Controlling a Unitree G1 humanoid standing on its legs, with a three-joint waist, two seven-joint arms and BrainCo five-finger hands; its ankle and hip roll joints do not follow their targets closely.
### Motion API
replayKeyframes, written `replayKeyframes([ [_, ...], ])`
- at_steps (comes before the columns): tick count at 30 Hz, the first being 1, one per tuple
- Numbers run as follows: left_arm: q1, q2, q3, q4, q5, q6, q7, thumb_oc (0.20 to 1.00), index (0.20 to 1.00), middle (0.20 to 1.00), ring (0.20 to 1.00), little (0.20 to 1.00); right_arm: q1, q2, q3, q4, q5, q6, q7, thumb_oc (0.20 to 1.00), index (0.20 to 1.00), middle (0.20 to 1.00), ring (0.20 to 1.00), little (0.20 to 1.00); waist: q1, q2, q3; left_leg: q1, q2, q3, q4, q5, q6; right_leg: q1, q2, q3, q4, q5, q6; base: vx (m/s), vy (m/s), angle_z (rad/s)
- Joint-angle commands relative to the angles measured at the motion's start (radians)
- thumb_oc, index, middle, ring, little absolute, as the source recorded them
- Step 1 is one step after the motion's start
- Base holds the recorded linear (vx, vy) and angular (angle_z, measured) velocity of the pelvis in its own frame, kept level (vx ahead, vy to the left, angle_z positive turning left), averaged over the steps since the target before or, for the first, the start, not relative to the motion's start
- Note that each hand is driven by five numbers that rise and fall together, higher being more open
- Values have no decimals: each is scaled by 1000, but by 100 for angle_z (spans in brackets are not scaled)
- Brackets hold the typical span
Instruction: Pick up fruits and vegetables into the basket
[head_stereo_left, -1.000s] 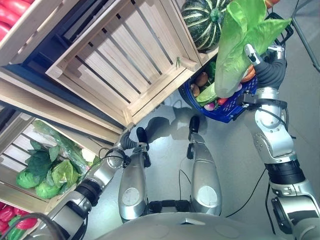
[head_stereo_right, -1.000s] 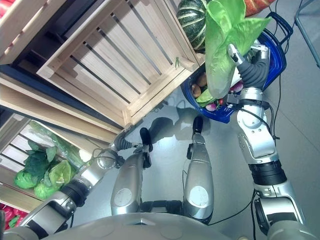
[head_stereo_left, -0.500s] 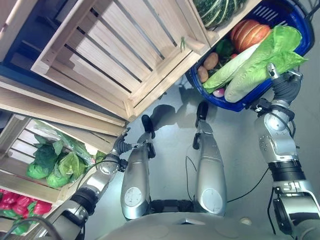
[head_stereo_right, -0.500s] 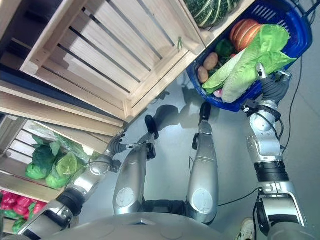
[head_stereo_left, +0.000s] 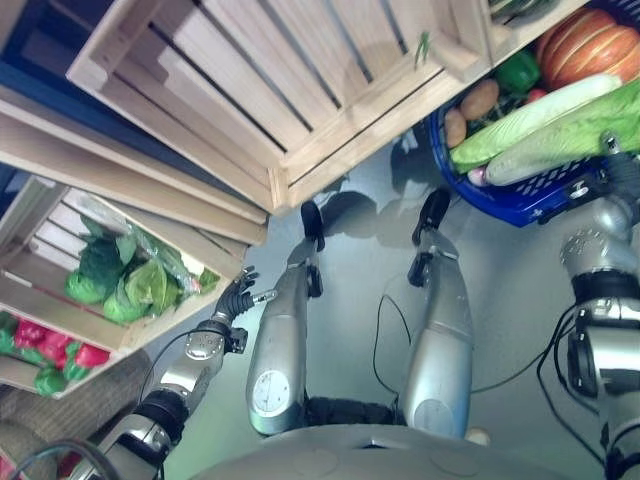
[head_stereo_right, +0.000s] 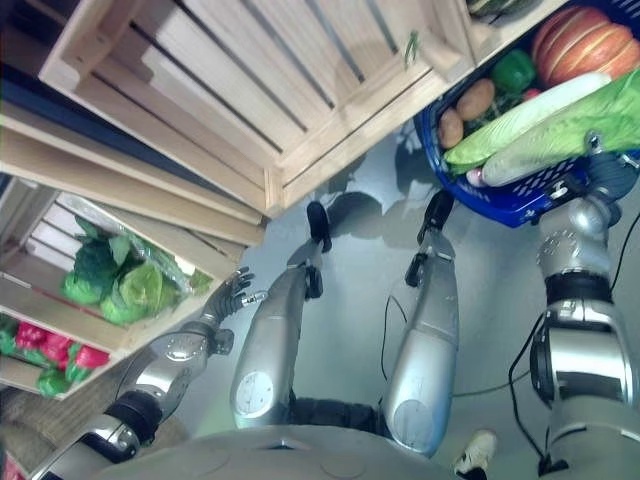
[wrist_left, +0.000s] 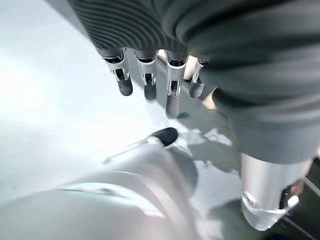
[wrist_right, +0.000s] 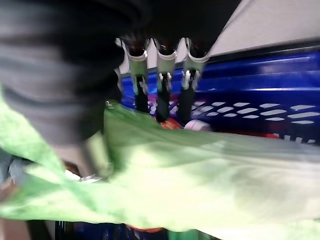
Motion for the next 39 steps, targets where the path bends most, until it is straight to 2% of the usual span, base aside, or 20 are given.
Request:
replayKeyframes([
  [1,83,18,-19,-9,-36,-10,-12,1000,1000,1000,1000,1000,-9,-146,24,45,9,37,33,200,200,200,200,200,-15,148,-34,-121,15,-38,134,-22,21,8,23,2,59,-43,25,25,-47,11],
  [3,88,24,-25,-20,-35,-8,-14,1000,1000,1000,1000,1000,-42,-164,37,99,-25,73,57,200,200,200,200,200,-6,158,-34,-132,13,-44,143,-26,25,-7,23,5,77,-52,21,24,-42,9],
  [4,90,26,-30,-25,-33,-12,-14,1000,1000,1000,1000,1000,-60,-170,49,129,-58,86,65,501,501,501,501,501,-2,163,-34,-136,13,-45,146,-27,26,-12,21,6,84,-55,19,18,-37,9],
  [5,91,30,-30,-32,-31,-12,-20,1000,1000,1000,1000,1000,-79,-181,63,155,-90,109,67,1000,1000,1000,1000,1000,3,167,-34,-141,12,-48,149,-28,27,-16,20,6,91,-59,18,17,-32,8],
  [8,93,36,-37,-49,-29,-13,-25,1000,1000,1000,1000,1000,-113,-201,101,197,-167,137,71,1000,1000,1000,1000,1000,10,174,-34,-147,12,-55,158,-31,29,-22,18,7,105,-65,13,4,-7,2],
  [12,103,44,-37,-66,-29,-18,-24,1000,1000,1000,1000,1000,-110,-203,109,208,-260,129,38,1000,1000,1000,1000,1000,11,170,-34,-138,13,-60,158,-33,28,-10,21,5,103,-68,12,2,3,5],
  [14,107,47,-31,-71,-30,-10,-21,1000,1000,1000,1000,1000,-96,-200,110,200,-294,109,22,1000,1000,1000,1000,1000,10,164,-34,-125,16,-61,155,-34,27,6,20,1,97,-65,13,-36,12,1],
  [15,103,48,-21,-73,-32,-3,-25,1000,1000,1000,1000,1000,-96,-198,108,189,-307,101,14,1000,1000,1000,1000,1000,10,161,-34,-138,20,-54,142,-5,33,-3,21,-14,79,-33,3,-78,37,0],
  [17,105,46,-9,-70,-36,-4,-34,1000,1000,1000,1000,1000,-72,-185,100,159,-334,91,-11,1000,1000,1000,1000,1000,3,151,-34,-117,23,-48,130,-3,30,21,25,-19,62,-28,5,-57,88,1],
  [19,106,36,0,-55,-43,-10,-38,1000,1000,1000,1000,1000,-10,-156,77,101,-342,52,-77,1000,1000,1000,1000,1000,-10,131,-34,-80,28,-42,110,0,25,65,33,-24,32,-16,9,-32,105,-4],
  [22,107,27,3,-39,-55,-14,-41,1000,1000,1000,1000,1000,54,-127,51,55,-325,6,-102,1000,1000,1000,1000,1000,-22,116,-34,-48,29,-39,95,2,23,102,40,-26,8,-9,12,-16,58,-2],
  [23,108,22,9,-28,-61,-15,-45,1000,1000,1000,1000,1000,93,-107,37,23,-311,-16,-117,1000,1000,1000,1000,1000,-29,107,-34,-30,30,-37,86,2,22,120,43,-27,-4,-5,15,-27,89,-1],
  [24,115,9,28,-9,-69,-7,-53,1000,1000,1000,1000,1000,179,-61,9,-79,-301,-66,-171,1000,1000,1000,1000,1000,-43,82,-34,16,34,-31,66,3,21,168,45,-31,-35,7,21,-28,89,-4],
  [26,120,3,39,5,-71,-6,-56,1000,1000,1000,1000,1000,236,-24,-10,-142,-310,-101,-198,1000,1000,1000,1000,1000,-52,65,-34,44,35,-28,54,3,21,199,46,-34,-55,15,26,-27,72,-5],
  [30,115,-31,83,69,-76,9,-71,1000,1000,1000,1000,1000,394,87,-44,-343,-394,-186,-290,1000,1000,1000,1000,1000,-91,13,-34,145,43,-16,14,4,21,306,56,-30,-114,32,42,-14,86,-3],
  [31,111,-44,106,99,-70,14,-82,1000,1000,1000,1000,1000,450,132,-47,-424,-437,-210,-300,1000,1000,1000,1000,1000,-108,-11,-34,201,49,-9,-9,5,20,362,58,-26,-146,44,50,-2,97,-5],
  [34,113,-62,139,146,-53,11,-102,1000,1000,1000,1000,1000,535,186,-56,-524,-542,-219,-303,1000,1000,1000,1000,1000,-128,-49,-52,280,58,7,-42,6,19,450,61,-23,-195,58,65,0,81,-14],
  [35,113,-63,140,148,-51,10,-103,1000,1000,1000,1000,1000,539,189,-56,-527,-546,-219,-302,1000,1000,1000,1000,1000,-128,-51,-53,284,58,8,-44,7,19,455,61,-23,-198,59,65,41,66,-15],
  [36,121,-75,158,176,-46,8,-114,1000,1000,1000,1000,1000,578,210,-50,-560,-592,-220,-287,1000,1000,1000,1000,1000,-134,-69,-83,315,63,16,-61,6,19,489,62,-24,-217,62,71,42,31,-10],
  [39,127,-90,180,222,-25,2,-132,1000,1000,1000,1000,1000,625,231,-29,-597,-655,-218,-233,1000,1000,1000,1000,1000,-140,-88,-122,362,66,20,-89,7,17,544,63,-28,-251,65,76,66,46,-9],
])
